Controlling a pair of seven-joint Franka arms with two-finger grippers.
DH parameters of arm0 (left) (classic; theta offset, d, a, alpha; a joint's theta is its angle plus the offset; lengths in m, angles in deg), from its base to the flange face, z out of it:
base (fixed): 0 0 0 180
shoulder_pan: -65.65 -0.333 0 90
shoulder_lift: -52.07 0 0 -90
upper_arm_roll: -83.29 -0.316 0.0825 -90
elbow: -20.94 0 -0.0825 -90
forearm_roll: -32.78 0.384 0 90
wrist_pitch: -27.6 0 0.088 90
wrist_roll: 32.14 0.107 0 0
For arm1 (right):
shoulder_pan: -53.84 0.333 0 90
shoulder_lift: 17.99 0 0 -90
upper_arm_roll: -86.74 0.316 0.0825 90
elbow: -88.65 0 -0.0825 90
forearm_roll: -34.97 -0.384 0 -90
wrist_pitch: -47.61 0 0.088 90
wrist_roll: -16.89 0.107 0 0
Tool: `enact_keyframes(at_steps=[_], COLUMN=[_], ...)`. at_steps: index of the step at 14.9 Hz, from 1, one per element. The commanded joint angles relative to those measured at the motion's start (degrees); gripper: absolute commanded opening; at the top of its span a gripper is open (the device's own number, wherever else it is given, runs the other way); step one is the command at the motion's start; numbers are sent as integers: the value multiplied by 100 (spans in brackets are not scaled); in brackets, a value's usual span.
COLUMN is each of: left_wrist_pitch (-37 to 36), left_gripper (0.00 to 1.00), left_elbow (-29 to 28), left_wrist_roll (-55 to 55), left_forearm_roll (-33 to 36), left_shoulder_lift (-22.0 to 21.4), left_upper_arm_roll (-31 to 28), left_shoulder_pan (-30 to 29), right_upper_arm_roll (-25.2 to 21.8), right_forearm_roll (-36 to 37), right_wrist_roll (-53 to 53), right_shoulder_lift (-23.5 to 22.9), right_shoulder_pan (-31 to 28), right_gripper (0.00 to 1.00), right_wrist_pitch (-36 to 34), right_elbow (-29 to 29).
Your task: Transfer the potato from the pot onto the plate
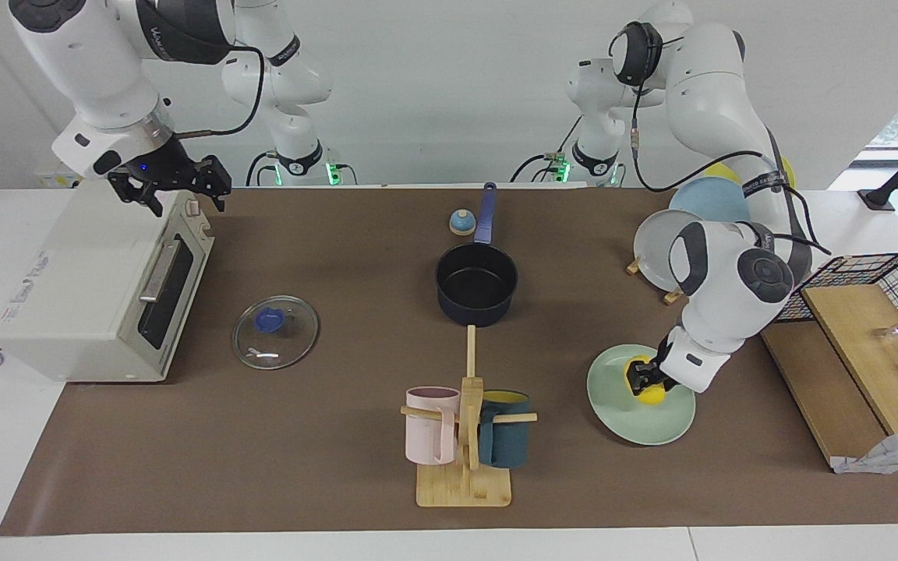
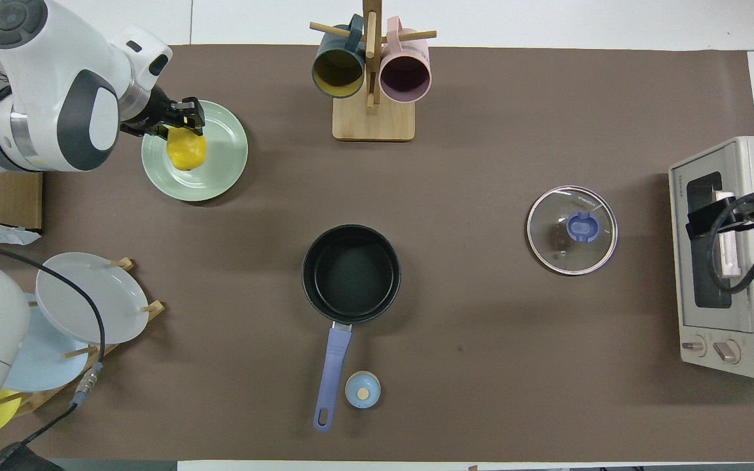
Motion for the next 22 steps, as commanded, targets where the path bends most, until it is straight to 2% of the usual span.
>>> enact_keyframes(at_steps=[1, 4, 5, 6, 8, 10, 12, 20, 22], left_wrist_pitch=[228, 395, 465, 466, 483, 370, 29, -2571, -3065], left_gripper=[0, 2, 96, 100, 100, 100, 100, 100, 100], left_elbow=[-239, -475, -520, -494, -424, -283, -283, -335, -554], left_wrist_roll=[96, 289, 316, 351, 273, 228, 255, 263, 263], left_forearm_roll=[160, 151, 151, 151, 116, 151, 160, 142, 142], left_shoulder_lift=[-69, -122, -131, -131, -140, -393, -875, -2915, -3345], left_upper_arm_roll=[38, 38, 38, 38, 30, -5, -93, -269, -261], left_shoulder_pan=[-52, -61, -70, -78, -52, -113, -201, -246, -237], right_upper_arm_roll=[44, 53, 53, 53, 53, 53, 53, 53, 61], right_forearm_roll=[-17, -17, -17, -9, -17, -17, -26, -26, -26], right_wrist_roll=[173, 182, 182, 182, 200, 305, 297, 288, 305], right_shoulder_lift=[72, 89, 98, 124, 124, 116, 107, 133, 133], right_shoulder_pan=[-26, -17, -17, -17, -25, -34, -87, -78, -9], right_gripper=[100, 100, 100, 100, 100, 100, 100, 100, 100], right_wrist_pitch=[18, -140, -149, -158, -141, -97, -79, -88, -61], right_elbow=[-94, -112, -121, -156, -165, -139, -121, -112, -103])
